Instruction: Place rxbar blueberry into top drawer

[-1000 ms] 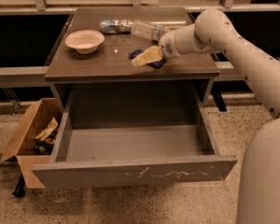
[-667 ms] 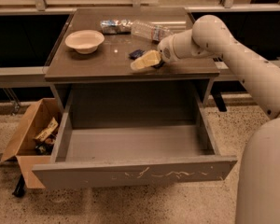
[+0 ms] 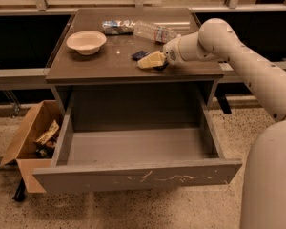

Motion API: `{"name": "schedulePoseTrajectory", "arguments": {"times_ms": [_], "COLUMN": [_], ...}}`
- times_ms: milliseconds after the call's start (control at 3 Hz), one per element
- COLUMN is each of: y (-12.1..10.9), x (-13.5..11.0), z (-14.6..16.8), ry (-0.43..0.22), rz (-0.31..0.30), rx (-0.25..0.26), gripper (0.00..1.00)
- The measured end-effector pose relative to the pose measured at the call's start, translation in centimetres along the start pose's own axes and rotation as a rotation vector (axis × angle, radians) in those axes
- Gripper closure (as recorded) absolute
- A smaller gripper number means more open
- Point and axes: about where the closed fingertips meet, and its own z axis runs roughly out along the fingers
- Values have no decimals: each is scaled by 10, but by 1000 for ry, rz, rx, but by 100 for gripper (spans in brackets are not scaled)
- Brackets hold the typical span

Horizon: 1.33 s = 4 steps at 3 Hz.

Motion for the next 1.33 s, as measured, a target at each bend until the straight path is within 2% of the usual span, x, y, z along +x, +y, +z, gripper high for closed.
{"name": "schedulePoseTrajectory", "arguments": {"times_ms": [333, 667, 1000, 1333], "y": [0, 0, 11, 40], "x": [-3, -8, -8, -12], "z": [-2, -6, -35, -98], "ry": [-3, -6, -108, -223], "rz": [1, 0, 12, 0], "rx": [2, 2, -25, -29], "gripper": [64, 95, 100, 100]}}
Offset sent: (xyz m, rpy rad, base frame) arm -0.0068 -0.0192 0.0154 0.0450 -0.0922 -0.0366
